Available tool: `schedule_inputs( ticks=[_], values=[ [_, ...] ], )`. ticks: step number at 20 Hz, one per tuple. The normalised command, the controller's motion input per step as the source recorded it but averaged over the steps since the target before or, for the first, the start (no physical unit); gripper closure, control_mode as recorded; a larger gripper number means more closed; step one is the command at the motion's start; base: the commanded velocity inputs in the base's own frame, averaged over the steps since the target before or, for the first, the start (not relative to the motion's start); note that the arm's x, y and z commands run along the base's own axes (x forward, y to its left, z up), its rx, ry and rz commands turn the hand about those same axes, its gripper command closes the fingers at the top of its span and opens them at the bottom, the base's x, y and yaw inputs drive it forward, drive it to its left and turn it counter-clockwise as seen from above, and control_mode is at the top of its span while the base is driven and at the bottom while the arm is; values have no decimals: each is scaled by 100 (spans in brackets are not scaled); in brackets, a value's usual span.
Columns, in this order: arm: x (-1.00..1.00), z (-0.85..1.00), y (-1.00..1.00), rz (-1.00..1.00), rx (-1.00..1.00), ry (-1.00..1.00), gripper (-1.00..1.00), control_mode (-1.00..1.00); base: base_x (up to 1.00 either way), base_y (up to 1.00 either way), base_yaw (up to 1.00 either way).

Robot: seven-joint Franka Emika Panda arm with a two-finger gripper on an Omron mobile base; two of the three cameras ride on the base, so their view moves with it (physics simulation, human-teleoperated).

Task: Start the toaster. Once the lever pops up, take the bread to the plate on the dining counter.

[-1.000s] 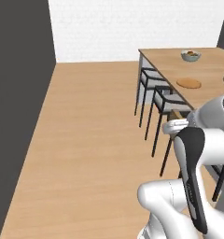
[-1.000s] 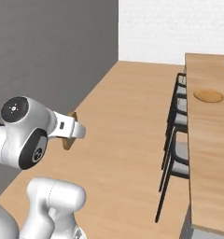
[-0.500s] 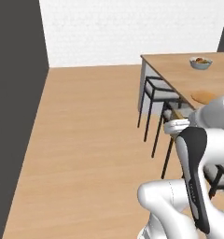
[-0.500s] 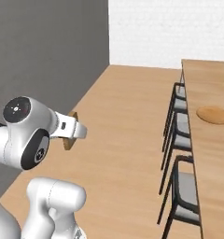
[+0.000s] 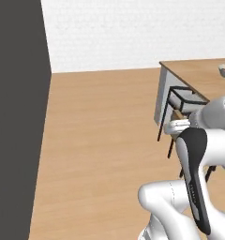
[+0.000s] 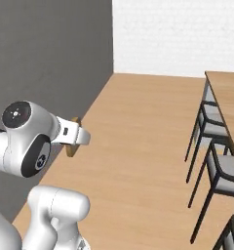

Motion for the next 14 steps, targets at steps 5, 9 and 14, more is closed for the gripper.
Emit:
schedule_inputs(
  ticks=[5,9,14],
  values=[
    [0,0,0,0,0,0,100,100,100,33,-15],
    [0,0,0,0,0,0,100,100,100,26,-15],
    [0,0,0,0,0,0,100,100,83,1,-42]
  ],
)
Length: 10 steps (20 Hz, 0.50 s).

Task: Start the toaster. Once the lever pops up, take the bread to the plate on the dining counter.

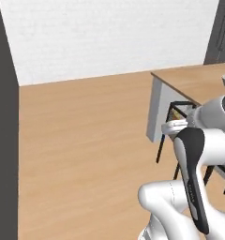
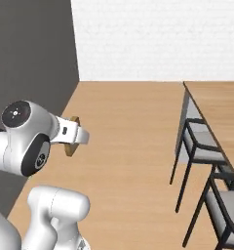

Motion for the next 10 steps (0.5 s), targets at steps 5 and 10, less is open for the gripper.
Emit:
schedule_inputs(
  ticks=[5,10],
  values=[
    [0,0,0,0,0,0,100,100,30,-8,-74],
    [0,0,0,0,0,0,100,100,20,0,-81]
  ],
)
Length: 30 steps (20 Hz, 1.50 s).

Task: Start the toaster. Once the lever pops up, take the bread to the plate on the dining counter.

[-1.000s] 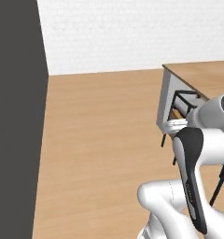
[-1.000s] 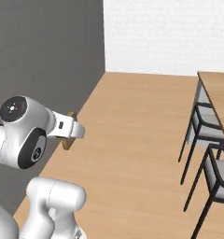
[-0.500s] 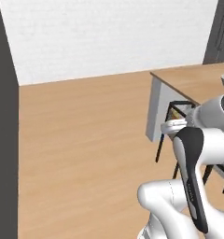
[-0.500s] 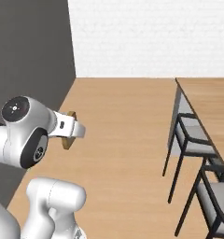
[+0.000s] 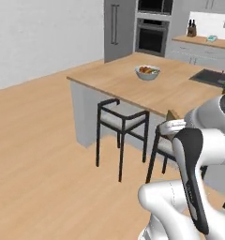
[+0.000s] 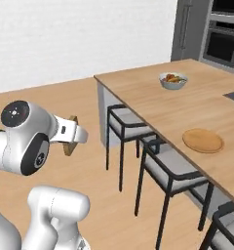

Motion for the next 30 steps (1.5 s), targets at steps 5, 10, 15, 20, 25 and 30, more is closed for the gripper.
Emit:
schedule_inputs(
  ticks=[5,10,15,20,25,30],
  values=[
    [0,0,0,0,0,0,100,100,30,0,-78],
    [0,0,0,0,0,0,100,100,50,14,-68],
    [0,0,0,0,0,0,100,100,64,44,-48],
    [0,0,0,0,0,0,100,100,60,50,-40],
    [0,0,0,0,0,0,100,100,38,42,-40],
    [0,0,0,0,0,0,100,100,28,35,-32]
  ],
)
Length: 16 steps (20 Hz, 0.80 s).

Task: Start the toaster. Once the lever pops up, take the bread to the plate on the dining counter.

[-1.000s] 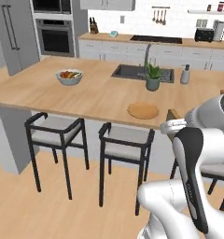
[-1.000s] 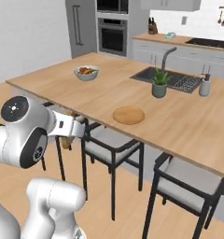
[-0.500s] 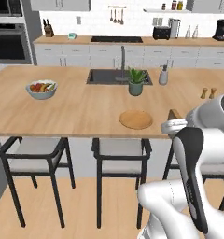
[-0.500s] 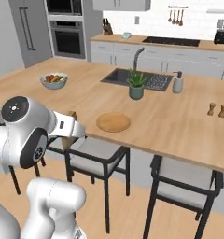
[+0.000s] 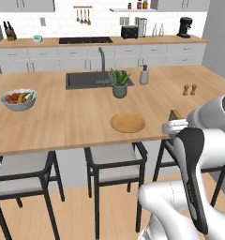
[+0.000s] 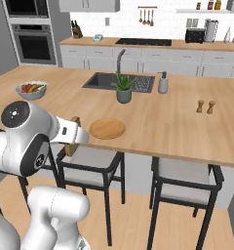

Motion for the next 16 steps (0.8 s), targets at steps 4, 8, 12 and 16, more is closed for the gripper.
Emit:
schedule_inputs(
  ticks=[4,8,12,16],
  values=[
    [0,0,0,0,0,0,100,100,24,23,-28],
    [0,0,0,0,0,0,100,100,36,14,-13],
    [0,0,0,0,0,0,100,100,49,45,2],
    [0,0,0,0,0,0,100,100,59,52,12]
  ],
)
